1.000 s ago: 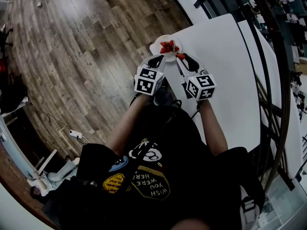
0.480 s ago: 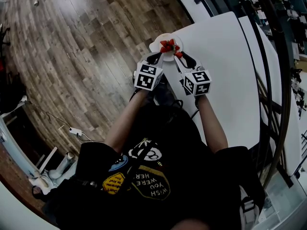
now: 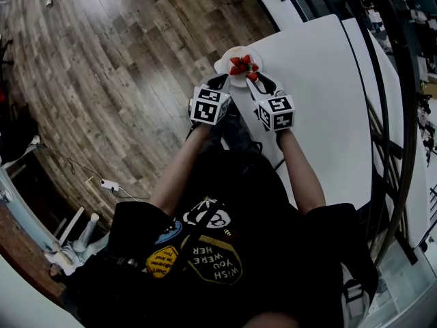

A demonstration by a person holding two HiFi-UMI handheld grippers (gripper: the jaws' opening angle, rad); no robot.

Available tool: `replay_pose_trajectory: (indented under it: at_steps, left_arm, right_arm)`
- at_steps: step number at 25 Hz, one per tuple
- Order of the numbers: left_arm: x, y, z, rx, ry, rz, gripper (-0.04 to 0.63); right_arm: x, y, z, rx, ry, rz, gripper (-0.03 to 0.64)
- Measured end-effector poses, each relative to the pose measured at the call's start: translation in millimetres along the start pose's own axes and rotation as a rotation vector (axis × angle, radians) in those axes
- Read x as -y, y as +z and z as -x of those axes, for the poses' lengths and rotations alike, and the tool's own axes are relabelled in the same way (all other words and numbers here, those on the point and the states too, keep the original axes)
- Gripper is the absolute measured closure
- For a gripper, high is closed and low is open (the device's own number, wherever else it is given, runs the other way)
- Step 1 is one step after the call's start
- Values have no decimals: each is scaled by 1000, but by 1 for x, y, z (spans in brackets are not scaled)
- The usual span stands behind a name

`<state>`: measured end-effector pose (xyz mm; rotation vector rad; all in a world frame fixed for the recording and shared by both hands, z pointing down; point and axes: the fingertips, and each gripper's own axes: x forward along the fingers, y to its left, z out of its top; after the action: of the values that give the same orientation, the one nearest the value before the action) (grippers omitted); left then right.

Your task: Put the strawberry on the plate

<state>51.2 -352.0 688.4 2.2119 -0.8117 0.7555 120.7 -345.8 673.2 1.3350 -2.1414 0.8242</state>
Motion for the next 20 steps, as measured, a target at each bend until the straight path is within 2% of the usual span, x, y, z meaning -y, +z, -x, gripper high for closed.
replay_pose_trajectory:
  at_steps: [4,20]
  left_arm:
    - [-9,-6,1,-32,10,-3,594]
    - [-10,-14,-17,-49,-33,63,594]
  right_arm:
    - [4,-13,-15,-36,-17,2,480]
    - [10,-38,-42,-125,-26,8,480]
